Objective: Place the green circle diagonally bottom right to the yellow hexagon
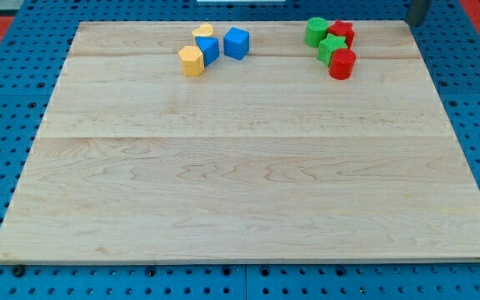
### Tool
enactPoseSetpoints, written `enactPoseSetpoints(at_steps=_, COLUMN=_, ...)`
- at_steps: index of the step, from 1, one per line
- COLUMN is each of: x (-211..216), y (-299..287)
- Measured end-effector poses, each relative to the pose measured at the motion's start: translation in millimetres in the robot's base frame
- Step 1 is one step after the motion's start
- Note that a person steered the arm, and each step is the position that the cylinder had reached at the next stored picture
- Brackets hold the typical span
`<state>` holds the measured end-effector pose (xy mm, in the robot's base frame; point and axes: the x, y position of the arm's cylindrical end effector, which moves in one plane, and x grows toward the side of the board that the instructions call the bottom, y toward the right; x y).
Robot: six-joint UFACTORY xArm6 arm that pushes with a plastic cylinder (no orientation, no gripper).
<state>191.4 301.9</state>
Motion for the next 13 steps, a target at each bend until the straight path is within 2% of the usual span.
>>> enactPoseSetpoints(at_steps=1, x=1, y=-25)
enactPoseSetpoints(at_steps=2, x=1, y=-84)
enactPoseSetpoints(at_steps=4, x=11, y=-149)
enactPoseSetpoints(at_steps=5, x=41, y=-165)
enactPoseSetpoints(at_steps=6, x=41, y=-164)
enactPoseSetpoints(at_steps=8, x=38, y=-210)
enactPoseSetpoints(at_steps=9, x=98, y=-264)
enactPoseSetpoints(at_steps=10, x=137, y=-312)
enactPoseSetpoints(at_steps=11, x=106, y=-295)
enactPoseSetpoints(at_steps=12, x=74, y=-317)
enactPoseSetpoints(at_steps=13, x=88, y=-371)
